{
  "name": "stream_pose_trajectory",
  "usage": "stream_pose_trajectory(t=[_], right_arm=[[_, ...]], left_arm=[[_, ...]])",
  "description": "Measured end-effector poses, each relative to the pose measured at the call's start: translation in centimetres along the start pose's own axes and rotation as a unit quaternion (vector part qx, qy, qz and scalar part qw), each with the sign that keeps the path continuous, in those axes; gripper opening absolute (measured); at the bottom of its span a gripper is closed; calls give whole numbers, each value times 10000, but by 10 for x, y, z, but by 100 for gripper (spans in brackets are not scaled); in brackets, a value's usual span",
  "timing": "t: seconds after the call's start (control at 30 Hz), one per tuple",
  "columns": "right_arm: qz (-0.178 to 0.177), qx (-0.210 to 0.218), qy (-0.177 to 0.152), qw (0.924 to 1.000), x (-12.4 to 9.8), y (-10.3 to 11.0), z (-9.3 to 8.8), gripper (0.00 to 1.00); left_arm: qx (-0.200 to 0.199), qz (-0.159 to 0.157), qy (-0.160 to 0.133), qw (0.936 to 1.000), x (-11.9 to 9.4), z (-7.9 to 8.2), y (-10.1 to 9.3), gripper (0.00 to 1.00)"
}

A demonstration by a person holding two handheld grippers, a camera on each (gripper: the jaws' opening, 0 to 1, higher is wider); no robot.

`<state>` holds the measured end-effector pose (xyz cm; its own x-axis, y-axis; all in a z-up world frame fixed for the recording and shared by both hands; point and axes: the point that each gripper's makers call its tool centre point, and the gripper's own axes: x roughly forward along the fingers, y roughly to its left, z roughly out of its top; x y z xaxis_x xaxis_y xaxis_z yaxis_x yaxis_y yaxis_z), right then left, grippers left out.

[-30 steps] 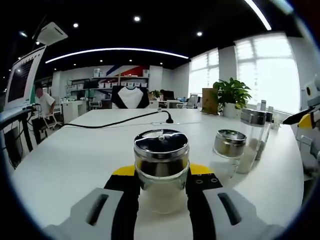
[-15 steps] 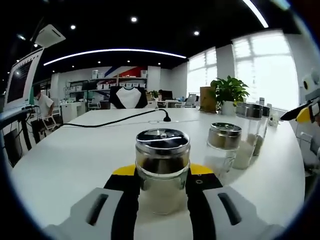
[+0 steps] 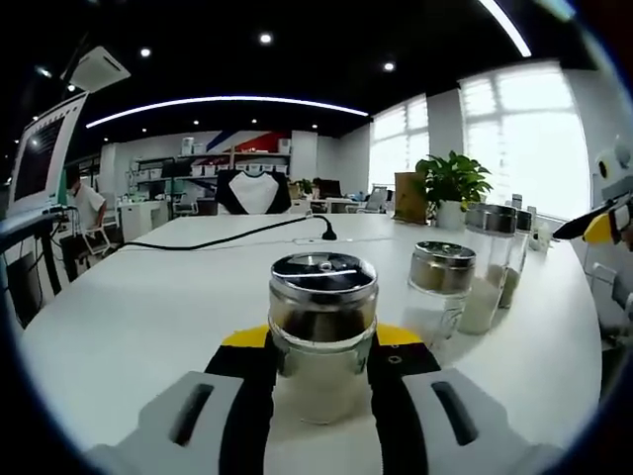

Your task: Rotate the seasoning bottle until the label or dispensing opening points toward the visible target arrow and the bottle remains upright within the marked orientation range

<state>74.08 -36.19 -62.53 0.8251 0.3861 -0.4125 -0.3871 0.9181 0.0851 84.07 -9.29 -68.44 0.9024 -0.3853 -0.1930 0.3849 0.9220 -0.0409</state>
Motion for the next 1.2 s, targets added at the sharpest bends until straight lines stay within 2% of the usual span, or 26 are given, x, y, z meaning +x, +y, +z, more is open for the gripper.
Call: stream_pose_trajectory(t=[0.03, 0.07, 0.17, 0.23, 0.33, 0.37, 0.5, 0.57, 0.63, 0.7, 0.73, 0.8, 0.83, 0.9, 1.0, 1.03, 1.1, 1.2], right_arm=[[0, -4, -1, 10000, 0, 0, 0, 82], [-4, -15, -2, 10000, 0, 0, 0, 82], [-34, 1, -5, 10000, -1, -2, 0, 82], [-37, 28, 16, 10000, -2, -3, -1, 82], [-6, -9, 5, 10000, -2, -2, 1, 82], [1, -18, 12, 10000, -2, -1, 1, 82], [8, -24, -10, 10000, -2, -2, 2, 82], [13, -15, -15, 10000, -2, -1, 2, 82], [32, -7, -13, 10000, -1, 0, 2, 82], [47, -19, -11, 10000, -1, 1, 2, 82], [56, -20, -2, 10000, -1, 1, 2, 82], [52, -33, -6, 10000, -1, 1, 2, 82], [38, -44, -1, 10000, -1, 0, 2, 82], [9, -33, -5, 10000, -2, -2, 2, 82], [-6, -19, -3, 10000, -3, -3, 2, 82], [-1, -27, -3, 10000, -3, -3, 2, 82], [1, -36, -10, 10000, -3, -2, 2, 82], [-14, -43, -26, 10000, -4, -3, 3, 82]], left_arm=[[243, -47, 49, 9997, 0, -1, -1, 39], [376, -108, -33, 9992, 0, 2, -3, 41], [148, -133, -149, 9997, -4, 7, -2, 52], [195, -226, -84, 9995, -6, 5, 0, 51], [-32, -757, 3, 9971, -9, 4, -3, 51], [47, -761, -9, 9971, -10, 6, 0, 51], [368, -1175, 130, 9923, -14, 9, -1, 51], [481, -1462, 252, 9878, -16, 7, -4, 51], [612, -1582, 253, 9852, -15, 9, -4, 51], [778, -1942, 410, 9770, -15, 7, -9, 54], [881, -2010, 522, 9742, -14, 5, -8, 56], [1219, -2309, 756, 9623, -13, -1, -10, 61], [1142, -2454, 730, 9599, -12, 2, -12, 62], [943, -2831, 790, 9512, -15, 3, -18, 61], [1301, -3133, 923, 9362, -14, 2, -19, 60], [1342, -3148, 997, 9343, -12, 0, -18, 61], [1586, -3221, 944, 9286, -8, 1, -16, 63], [1405, -3372, 980, 9257, -7, 1, -16, 60]])
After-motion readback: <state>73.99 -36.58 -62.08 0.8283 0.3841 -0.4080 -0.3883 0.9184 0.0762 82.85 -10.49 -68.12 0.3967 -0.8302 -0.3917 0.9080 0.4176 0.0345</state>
